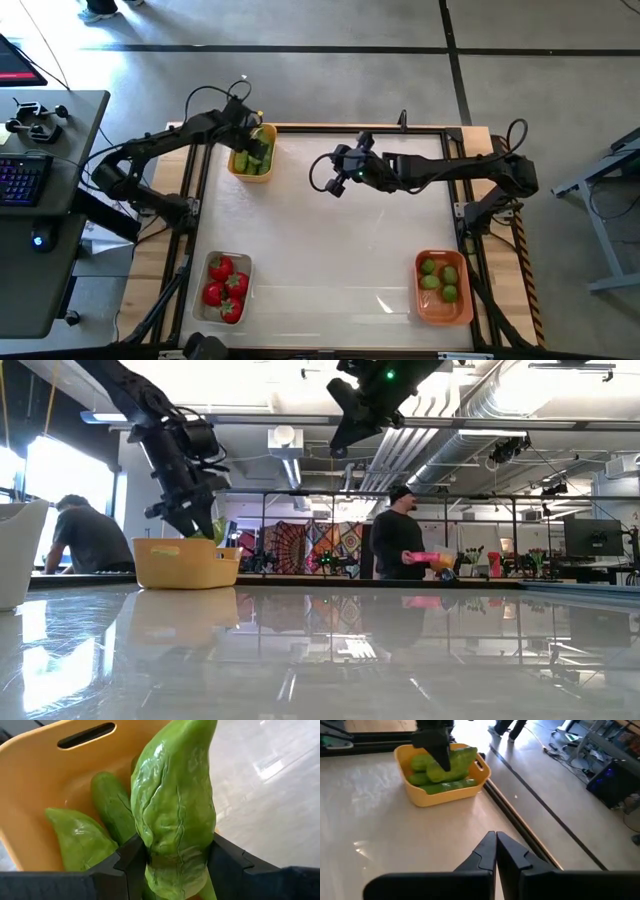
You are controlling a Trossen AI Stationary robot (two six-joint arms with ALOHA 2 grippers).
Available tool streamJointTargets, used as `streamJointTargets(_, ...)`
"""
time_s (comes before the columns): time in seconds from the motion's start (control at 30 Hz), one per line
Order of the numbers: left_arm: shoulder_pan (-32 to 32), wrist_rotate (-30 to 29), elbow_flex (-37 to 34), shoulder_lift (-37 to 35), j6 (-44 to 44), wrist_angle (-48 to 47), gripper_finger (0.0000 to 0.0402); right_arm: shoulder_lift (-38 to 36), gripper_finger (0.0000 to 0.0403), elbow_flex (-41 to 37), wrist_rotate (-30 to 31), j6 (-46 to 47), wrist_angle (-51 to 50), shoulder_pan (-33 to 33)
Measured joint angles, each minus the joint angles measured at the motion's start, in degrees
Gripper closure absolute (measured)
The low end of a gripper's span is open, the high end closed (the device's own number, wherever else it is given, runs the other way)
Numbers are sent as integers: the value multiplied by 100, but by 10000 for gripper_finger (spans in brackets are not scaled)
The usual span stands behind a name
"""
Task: Sort produce into baskets
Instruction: Put the green cucumber into the yellow bin, then return to Home Position
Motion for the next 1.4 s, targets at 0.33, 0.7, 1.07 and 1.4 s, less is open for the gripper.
streamJointTargets(0.33,-298,-149,0,-101,232,-28,159,0,403,0,-101,-2,-4,0)
streamJointTargets(0.7,-384,-325,0,-283,245,-193,129,2,403,0,-104,-4,-125,0)
streamJointTargets(1.07,-872,-84,-662,-789,586,1424,150,-37,403,-1018,-590,-561,1417,-117)
streamJointTargets(1.4,-2098,495,-2857,-2264,789,5502,204,-177,403,-2806,-2048,-805,3770,-386)
